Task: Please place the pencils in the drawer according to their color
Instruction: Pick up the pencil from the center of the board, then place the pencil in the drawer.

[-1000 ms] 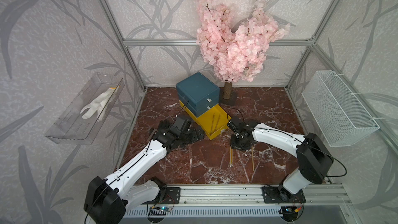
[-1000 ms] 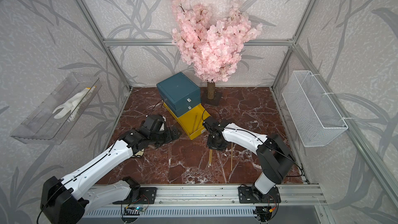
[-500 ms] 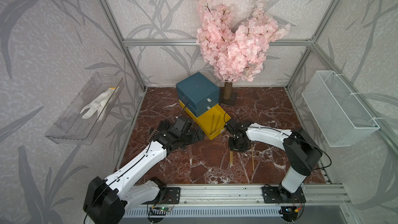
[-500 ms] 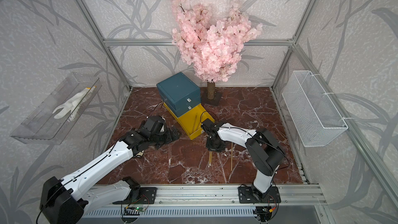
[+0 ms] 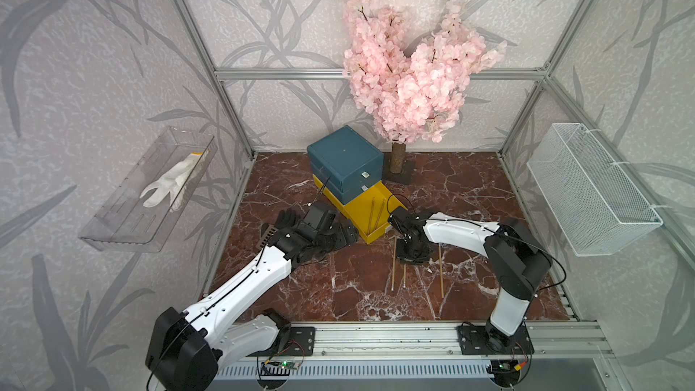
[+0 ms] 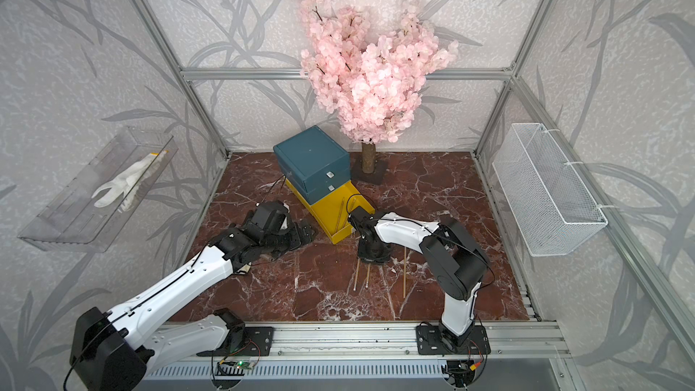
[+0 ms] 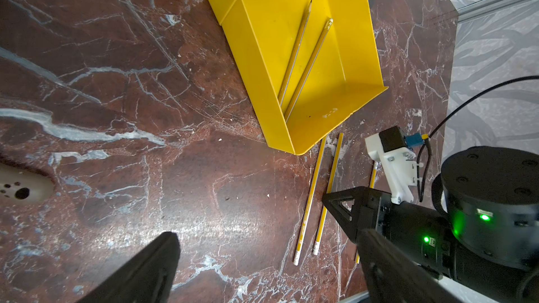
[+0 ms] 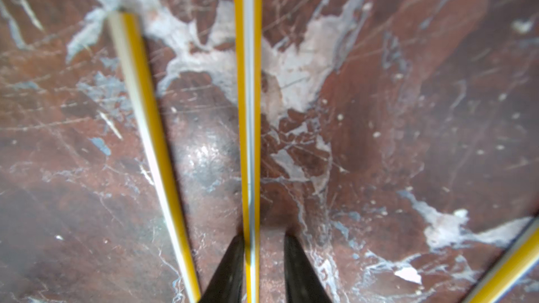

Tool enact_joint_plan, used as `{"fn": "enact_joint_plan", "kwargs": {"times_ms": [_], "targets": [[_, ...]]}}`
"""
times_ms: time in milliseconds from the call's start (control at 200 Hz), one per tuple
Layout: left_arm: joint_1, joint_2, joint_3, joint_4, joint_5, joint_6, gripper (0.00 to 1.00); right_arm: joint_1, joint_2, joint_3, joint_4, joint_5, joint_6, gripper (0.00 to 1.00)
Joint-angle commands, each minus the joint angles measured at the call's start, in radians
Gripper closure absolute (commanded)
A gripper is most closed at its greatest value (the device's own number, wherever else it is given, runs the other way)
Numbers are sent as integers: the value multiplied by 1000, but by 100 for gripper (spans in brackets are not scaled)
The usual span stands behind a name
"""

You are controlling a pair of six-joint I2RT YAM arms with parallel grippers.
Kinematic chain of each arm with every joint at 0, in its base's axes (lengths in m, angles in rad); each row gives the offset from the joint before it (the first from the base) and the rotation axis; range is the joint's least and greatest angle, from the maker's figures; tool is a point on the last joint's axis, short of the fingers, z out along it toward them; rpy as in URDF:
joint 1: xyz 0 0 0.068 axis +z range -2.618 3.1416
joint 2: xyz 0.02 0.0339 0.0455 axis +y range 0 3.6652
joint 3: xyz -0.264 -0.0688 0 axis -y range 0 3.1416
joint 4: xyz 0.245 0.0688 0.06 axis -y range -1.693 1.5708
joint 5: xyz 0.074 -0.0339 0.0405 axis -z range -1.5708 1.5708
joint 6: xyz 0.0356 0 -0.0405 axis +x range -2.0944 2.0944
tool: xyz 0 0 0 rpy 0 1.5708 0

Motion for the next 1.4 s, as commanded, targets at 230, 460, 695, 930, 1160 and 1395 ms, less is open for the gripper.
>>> {"fn": "enact_joint_plan", "kwargs": {"times_ms": [230, 460, 695, 930, 1160, 1395], "targets": [[-6, 7, -25, 8, -12, -6, 0, -17, 26, -50, 29, -56, 45, 100], [-7, 8, -38, 7, -27, -7, 0, -29, -80, -73, 31, -75, 65, 100], [-5, 10, -48, -2, -52, -25, 0, -30, -211, -72, 3, -87, 82, 100], [-5, 7, -57, 1, -68, -59, 0, -34, -293, 1, -52, -83, 64, 100], [-4, 38, -19, -19, -85, -39, 0, -72, -268, 132, -45, -118, 58, 100], [9, 63, 35, -44, -123, 7, 0, -124, -130, 325, -24, -165, 40, 100]]}}
